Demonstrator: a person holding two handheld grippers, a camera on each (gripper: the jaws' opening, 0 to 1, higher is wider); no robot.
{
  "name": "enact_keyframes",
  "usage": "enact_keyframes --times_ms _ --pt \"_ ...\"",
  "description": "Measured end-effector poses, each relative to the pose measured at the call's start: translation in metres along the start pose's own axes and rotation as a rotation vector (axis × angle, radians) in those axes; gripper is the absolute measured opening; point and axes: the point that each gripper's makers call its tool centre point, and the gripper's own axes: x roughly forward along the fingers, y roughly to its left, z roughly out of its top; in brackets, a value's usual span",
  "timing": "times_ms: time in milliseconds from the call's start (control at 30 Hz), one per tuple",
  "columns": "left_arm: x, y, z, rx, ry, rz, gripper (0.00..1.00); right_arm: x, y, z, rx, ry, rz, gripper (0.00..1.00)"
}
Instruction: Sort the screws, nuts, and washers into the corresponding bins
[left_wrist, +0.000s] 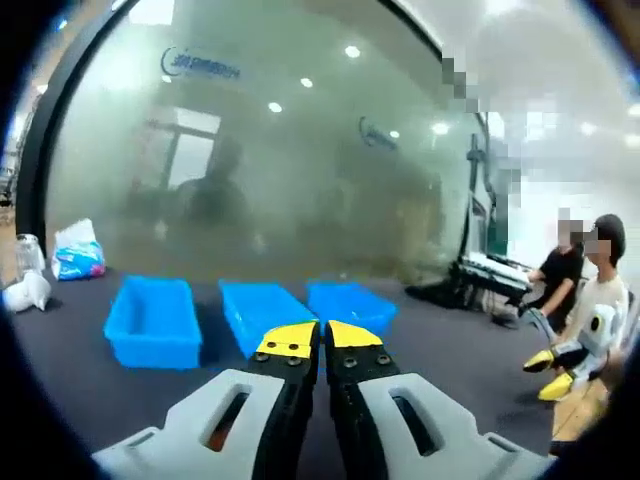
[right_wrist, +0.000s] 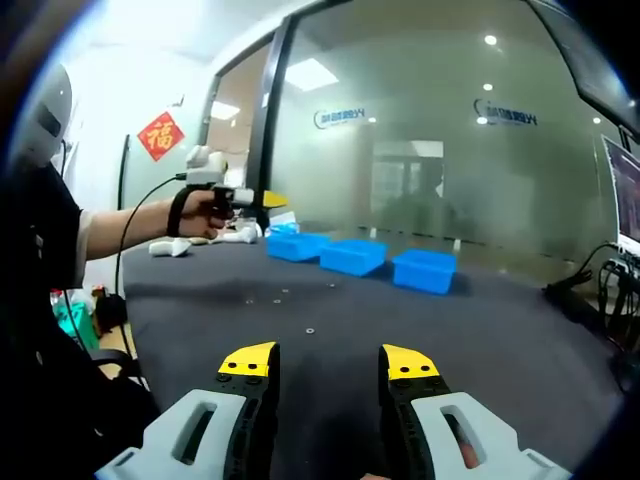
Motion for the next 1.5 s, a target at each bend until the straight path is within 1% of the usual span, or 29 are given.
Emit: enact_keyframes --times_ms 67,100,133,167,200,267,300,367,467,533,567,600,667,733,767,800,867,933,1000,1067,1133,1300,1367,1467,1500 --pt "0.0 -0.01 -0.019 0.02 0.083 -0.052 0.04 -0.001 -0.002 0.0 0.003 -0.002 -0.003 0.36" --pt "-0.001 -0.012 -0.023 0.023 0.093 -0.057 0.04 -0.001 -0.002 -0.001 0.004 -0.003 -0.003 0.36" --pt "-0.003 -0.015 -0.029 0.034 0.117 -0.067 0.04 -0.002 -0.003 -0.001 0.005 -0.005 -0.004 0.36" --pt "-0.005 -0.019 -0.038 0.053 0.161 -0.088 0.04 -0.002 -0.003 -0.001 0.007 -0.005 -0.005 0.36" --pt "-0.006 -0.021 -0.04 0.052 0.164 -0.094 0.05 -0.002 -0.004 -0.002 0.007 -0.005 -0.005 0.36" --pt "-0.01 -0.025 -0.048 0.078 0.215 -0.117 0.05 -0.002 -0.005 -0.003 0.012 -0.004 -0.005 0.36" --pt "-0.011 -0.027 -0.05 0.072 0.221 -0.122 0.05 -0.003 -0.005 -0.003 0.013 -0.003 -0.005 0.36" --pt "-0.016 -0.032 -0.058 0.087 0.275 -0.147 0.05 -0.003 -0.006 -0.004 0.012 -0.001 -0.005 0.36" --pt "-0.022 -0.034 -0.065 0.126 0.32 -0.163 0.06 -0.005 -0.008 -0.005 0.014 -0.001 -0.008 0.36" --pt "-0.024 -0.034 -0.067 0.135 0.335 -0.167 0.06 -0.006 -0.009 -0.005 0.015 0.0 -0.012 0.36" --pt "-0.026 -0.035 -0.072 0.158 0.367 -0.175 0.07 -0.007 -0.01 -0.006 0.016 0.0 -0.015 0.36" --pt "-0.027 -0.036 -0.075 0.168 0.383 -0.183 0.09 -0.007 -0.011 -0.006 0.016 0.0 -0.017 0.36" --pt "-0.031 -0.038 -0.083 0.198 0.435 -0.201 0.15 -0.008 -0.011 -0.006 0.017 0.0 -0.018 0.36" --pt "-0.034 -0.039 -0.091 0.272 0.496 -0.225 0.19 -0.008 -0.011 -0.006 0.017 -0.001 -0.018 0.36" --pt "-0.034 -0.041 -0.092 0.291 0.505 -0.234 0.21 -0.008 -0.011 -0.006 0.017 -0.001 -0.018 0.36" --pt "-0.033 -0.043 -0.091 0.282 0.497 -0.234 0.21 -0.008 -0.011 -0.006 0.018 -0.002 -0.019 0.36" --pt "-0.033 -0.045 -0.094 0.284 0.533 -0.251 0.23 -0.008 -0.012 -0.006 0.018 -0.002 -0.018 0.36" --pt "-0.032 -0.047 -0.093 0.29 0.541 -0.264 0.26 -0.009 -0.012 -0.007 0.019 -0.002 -0.018 0.36" --pt "-0.029 -0.048 -0.093 0.308 0.55 -0.27 0.28 -0.009 -0.012 -0.007 0.019 -0.002 -0.02 0.36" --pt "-0.026 -0.047 -0.095 0.347 0.565 -0.271 0.32 -0.009 -0.013 -0.007 0.02 -0.002 -0.021 0.36" --pt "-0.02 -0.046 -0.096 0.363 0.577 -0.27 0.34 -0.009 -0.014 -0.008 0.021 -0.002 -0.022 0.36" --pt "0.001 -0.042 -0.097 0.367 0.601 -0.264 0.38 -0.009 -0.013 -0.009 0.021 0.0 -0.02 0.36" --pt "0.007 -0.044 -0.1 0.382 0.626 -0.288 0.38 -0.01 -0.015 -0.009 0.023 -0.001 -0.023 0.36" --pt "0.019 -0.053 -0.1 0.361 0.638 -0.318 0.41 -0.01 -0.019 -0.011 0.029 0.001 -0.031 0.36" --pt "0.023 -0.055 -0.101 0.374 0.647 -0.325 0.41 -0.01 -0.02 -0.012 0.03 0.004 -0.033 0.36"
